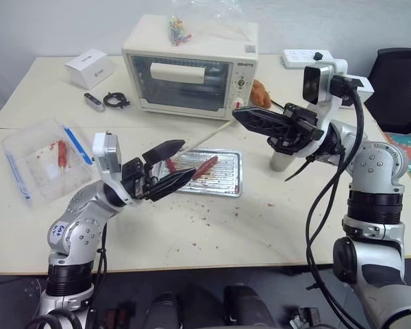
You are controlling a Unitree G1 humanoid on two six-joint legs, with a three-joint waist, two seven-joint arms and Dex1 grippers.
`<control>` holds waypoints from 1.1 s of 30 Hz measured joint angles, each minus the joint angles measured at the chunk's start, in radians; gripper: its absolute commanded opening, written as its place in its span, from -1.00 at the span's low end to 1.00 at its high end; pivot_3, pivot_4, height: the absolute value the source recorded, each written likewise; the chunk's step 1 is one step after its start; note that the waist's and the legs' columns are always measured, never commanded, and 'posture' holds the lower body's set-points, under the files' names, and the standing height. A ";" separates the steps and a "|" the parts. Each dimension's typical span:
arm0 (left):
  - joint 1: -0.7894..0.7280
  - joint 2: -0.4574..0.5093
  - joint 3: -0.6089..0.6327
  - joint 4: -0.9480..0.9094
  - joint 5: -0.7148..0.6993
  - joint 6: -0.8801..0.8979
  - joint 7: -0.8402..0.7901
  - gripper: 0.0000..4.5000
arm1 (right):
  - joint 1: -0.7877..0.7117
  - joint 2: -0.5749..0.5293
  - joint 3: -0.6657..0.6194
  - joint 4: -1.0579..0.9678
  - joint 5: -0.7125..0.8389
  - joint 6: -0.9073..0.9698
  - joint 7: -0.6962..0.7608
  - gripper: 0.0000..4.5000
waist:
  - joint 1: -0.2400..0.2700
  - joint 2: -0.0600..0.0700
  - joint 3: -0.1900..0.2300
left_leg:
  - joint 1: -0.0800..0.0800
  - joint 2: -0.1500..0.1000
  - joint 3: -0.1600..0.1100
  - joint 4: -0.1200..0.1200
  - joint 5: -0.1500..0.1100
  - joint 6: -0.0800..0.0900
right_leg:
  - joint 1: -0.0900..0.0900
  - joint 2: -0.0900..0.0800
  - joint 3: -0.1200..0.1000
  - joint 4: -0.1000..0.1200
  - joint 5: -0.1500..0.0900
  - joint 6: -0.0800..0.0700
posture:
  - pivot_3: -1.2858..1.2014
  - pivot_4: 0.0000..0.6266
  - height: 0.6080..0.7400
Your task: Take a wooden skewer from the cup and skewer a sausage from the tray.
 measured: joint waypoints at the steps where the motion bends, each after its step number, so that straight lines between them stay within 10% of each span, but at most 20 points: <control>1: 0.000 -0.003 0.000 0.000 -0.001 0.000 0.005 0.82 | 0.000 0.007 0.000 -0.007 0.005 0.000 -0.005 -1.00 | 0.000 0.000 0.000 | 0.000 0.000 0.000 0.000 0.000 0.000 | 0.000 0.000 0.000 0.000 0.000 0.000 | 0.03 -0.52 1.00; 15: -0.001 -0.034 -0.006 -0.039 -0.003 0.000 0.019 -0.99 | 0.071 0.054 0.062 -0.057 0.021 -0.029 -0.051 -1.00 | 0.002 0.000 0.000 | 0.000 0.000 0.000 0.000 0.000 0.000 | 0.000 0.000 0.000 0.000 0.000 0.000 | 0.03 -0.52 1.00; 24: -0.001 -0.025 -0.007 -0.039 -0.019 0.035 0.030 -0.99 | 0.095 0.057 0.089 -0.064 0.012 -0.067 -0.048 -1.00 | 0.002 0.000 0.000 | 0.000 0.000 0.000 0.000 0.000 0.000 | 0.000 0.000 0.000 -0.001 0.000 0.000 | 0.03 -0.52 1.00; 30: 0.003 0.007 -0.031 -0.040 -0.008 0.052 0.017 -0.23 | 0.107 0.046 0.099 -0.063 0.000 -0.068 -0.039 -1.00 | 0.002 0.000 0.000 | 0.000 0.000 0.000 0.000 0.000 0.000 | 0.000 0.000 0.000 -0.002 0.000 0.000 | 0.03 -0.52 1.00; 33: 0.004 0.007 -0.033 -0.040 0.006 0.031 0.008 -0.23 | 0.107 0.035 0.105 -0.063 -0.005 -0.068 -0.027 -1.00 | 0.002 0.000 0.000 | 0.000 0.000 0.000 0.000 0.000 0.000 | 0.000 0.000 0.000 -0.002 0.000 0.000 | 0.03 -0.52 1.00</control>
